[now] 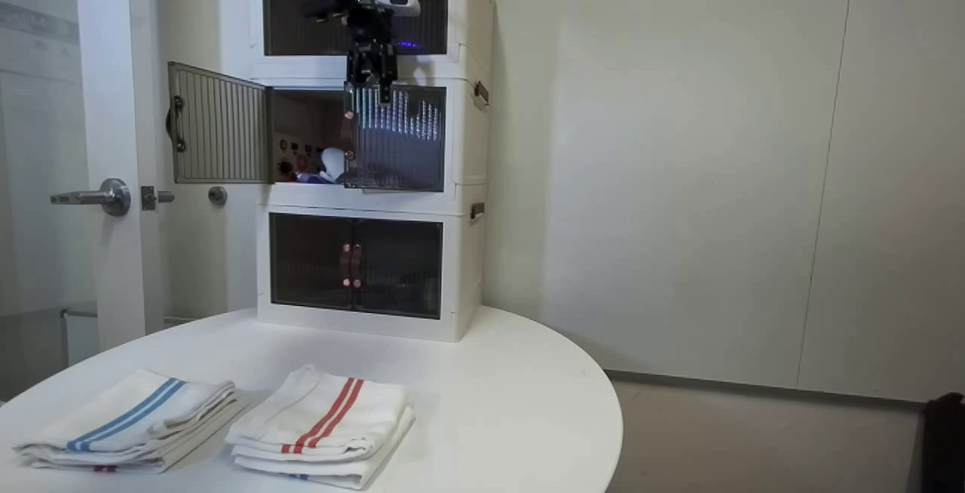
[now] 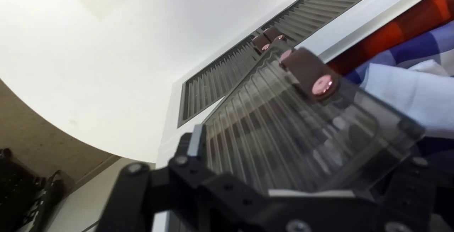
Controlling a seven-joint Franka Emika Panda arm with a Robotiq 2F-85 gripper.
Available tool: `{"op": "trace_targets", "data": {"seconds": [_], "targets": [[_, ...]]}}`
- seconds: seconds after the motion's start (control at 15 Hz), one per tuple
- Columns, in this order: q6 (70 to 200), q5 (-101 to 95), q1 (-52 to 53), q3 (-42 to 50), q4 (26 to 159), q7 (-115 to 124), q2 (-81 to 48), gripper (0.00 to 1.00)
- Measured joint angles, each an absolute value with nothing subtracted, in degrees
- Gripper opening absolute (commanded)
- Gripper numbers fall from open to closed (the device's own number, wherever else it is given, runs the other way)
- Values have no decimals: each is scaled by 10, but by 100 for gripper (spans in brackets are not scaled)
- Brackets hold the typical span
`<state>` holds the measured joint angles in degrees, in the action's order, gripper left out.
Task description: Open the right cupboard
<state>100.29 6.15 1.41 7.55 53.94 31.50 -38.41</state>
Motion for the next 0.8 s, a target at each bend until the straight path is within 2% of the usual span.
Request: {"op": "trace_targets", "data": {"seconds": [0.4, 0.8], "targets": [[1020, 61, -23, 88, 588, 295, -356, 100], [1019, 65, -50, 75, 658, 148, -313, 100]]}}
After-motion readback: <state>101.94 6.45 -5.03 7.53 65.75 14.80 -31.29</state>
